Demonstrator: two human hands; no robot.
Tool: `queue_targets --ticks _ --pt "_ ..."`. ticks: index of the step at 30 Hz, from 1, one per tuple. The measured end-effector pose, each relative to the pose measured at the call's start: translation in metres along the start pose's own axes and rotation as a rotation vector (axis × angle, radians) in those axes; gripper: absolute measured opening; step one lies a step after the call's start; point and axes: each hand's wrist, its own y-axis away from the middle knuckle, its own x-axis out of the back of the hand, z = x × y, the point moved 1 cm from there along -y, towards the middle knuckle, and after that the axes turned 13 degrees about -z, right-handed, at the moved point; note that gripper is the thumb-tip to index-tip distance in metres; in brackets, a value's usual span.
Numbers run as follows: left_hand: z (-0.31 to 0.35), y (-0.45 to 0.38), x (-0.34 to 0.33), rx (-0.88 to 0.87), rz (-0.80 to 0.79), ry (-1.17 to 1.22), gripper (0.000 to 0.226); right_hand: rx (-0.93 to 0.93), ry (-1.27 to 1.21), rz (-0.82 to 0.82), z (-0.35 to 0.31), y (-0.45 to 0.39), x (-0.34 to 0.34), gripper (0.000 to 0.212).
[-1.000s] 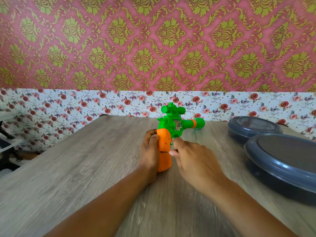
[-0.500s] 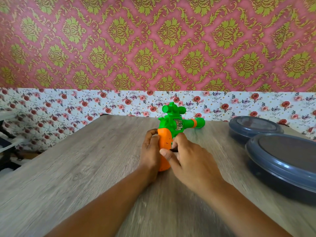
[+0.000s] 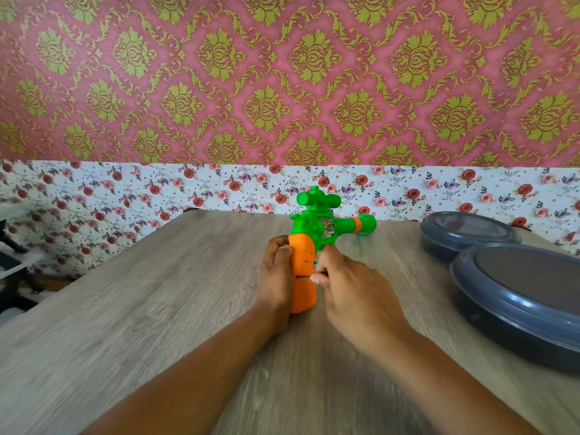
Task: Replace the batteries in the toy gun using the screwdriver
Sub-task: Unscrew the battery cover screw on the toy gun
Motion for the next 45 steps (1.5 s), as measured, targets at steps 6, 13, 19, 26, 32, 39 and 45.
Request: queue_targets --ticks 6,13,19,26,32,39,45 --pt "-0.0005 0.0001 -0.0001 -0.01 -0.004 -0.008 0.025 0.024 -0.182 0.045 0.0037 -0.0035 -0.0006 0.007" --pt "-0.0009 0.0001 0.0005 -0.011 -0.008 0.001 0.024 -0.087 0.039 0.033 -0.0006 -0.0001 -0.0009 0.031" --pt "-0.0011 -0.0004 0.0 -0.013 -0.031 -0.021 0.025 -0.081 0.146 0.005 -0.0022 0.0009 0.0012 0.031" --pt "-0.0002 0.0 -0.0004 0.005 -0.013 -0.014 0.025 -0.034 0.045 0.047 -0.0012 0.001 0.0035 0.014" --pt "-0.002 0.0005 0.0015 -0.016 -0.02 -0.057 0.024 0.002 -0.191 0.032 -0.0028 -0.003 -0.0033 0.017" --pt "-0.0021 -0.0012 0.0009 0.01 -0.031 0.036 0.022 -0.138 0.043 0.025 0.0044 -0.0006 0.0009 0.039" --pt "-0.0015 -0.0013 -0.0009 0.008 -0.002 0.004 0.026 -0.049 -0.019 0.025 0.0054 -0.0041 -0.0016 0.019"
